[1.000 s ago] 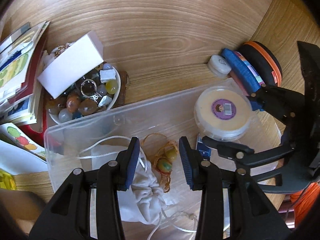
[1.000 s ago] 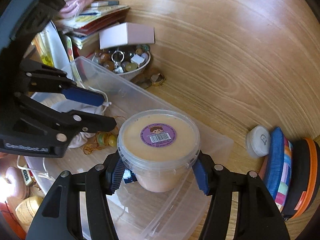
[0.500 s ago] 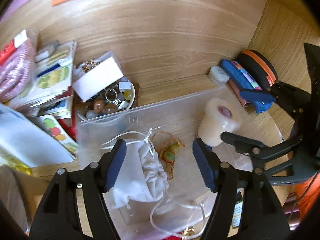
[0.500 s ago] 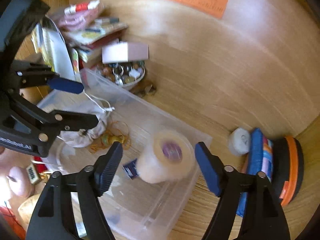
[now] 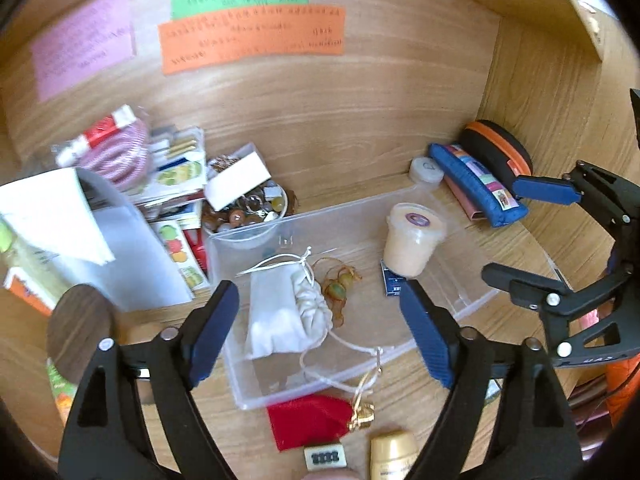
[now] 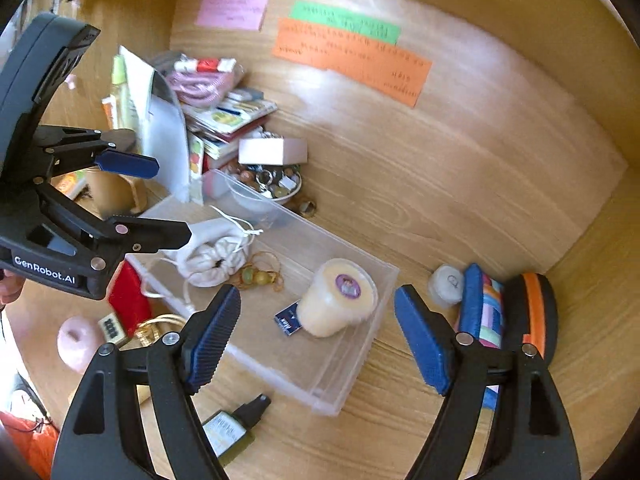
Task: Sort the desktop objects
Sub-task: 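Lower the necklace and cream tub into the clear box and open both grippers, then grasp the pink round container with the left gripper while the right gripper grasps the green pump bottle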
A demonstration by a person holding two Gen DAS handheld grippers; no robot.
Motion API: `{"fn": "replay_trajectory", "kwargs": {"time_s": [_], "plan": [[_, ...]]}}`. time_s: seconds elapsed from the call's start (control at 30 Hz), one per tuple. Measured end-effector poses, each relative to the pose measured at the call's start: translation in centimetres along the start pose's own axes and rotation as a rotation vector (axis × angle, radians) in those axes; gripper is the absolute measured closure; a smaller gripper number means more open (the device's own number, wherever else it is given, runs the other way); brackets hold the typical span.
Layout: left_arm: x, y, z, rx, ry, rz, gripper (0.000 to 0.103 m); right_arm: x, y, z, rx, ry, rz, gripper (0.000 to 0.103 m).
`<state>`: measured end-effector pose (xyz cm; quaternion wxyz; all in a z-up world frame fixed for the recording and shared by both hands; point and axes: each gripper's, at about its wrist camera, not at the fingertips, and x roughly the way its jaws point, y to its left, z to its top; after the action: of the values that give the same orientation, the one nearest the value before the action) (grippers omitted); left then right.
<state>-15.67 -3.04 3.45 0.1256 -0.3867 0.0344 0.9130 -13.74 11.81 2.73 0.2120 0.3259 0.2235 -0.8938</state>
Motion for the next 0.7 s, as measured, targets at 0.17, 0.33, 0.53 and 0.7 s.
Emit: {"fn": "replay_trajectory", "kwargs": {"time_s": [0.17, 0.33, 0.53, 0.7], "plan": [[-2.9, -0.5, -1.7, -0.012, -0.044, 0.024, 0.014, -2.7, 1.2, -1.2, -0.001, -0.038, -0.002, 0.023], [-5.4, -1.1, -3.5, -0.019, -0.073, 0.040, 0.011, -4.8, 2.2, -2.5, 0.008, -0.062, 0.008, 0.023], [-7.2, -1.4, -6.2, -0.022, -0.085, 0.064, 0.010, -6.5, 3.2, -4.4, 0.029, -0.079, 0.033, 0.023], [-7.4, -1.6, -8.9, -0.021, -0.061, 0.089, 0.010, -6.6, 3.7, -6.1, 0.054, -0.064, 0.064, 0.023]]}}
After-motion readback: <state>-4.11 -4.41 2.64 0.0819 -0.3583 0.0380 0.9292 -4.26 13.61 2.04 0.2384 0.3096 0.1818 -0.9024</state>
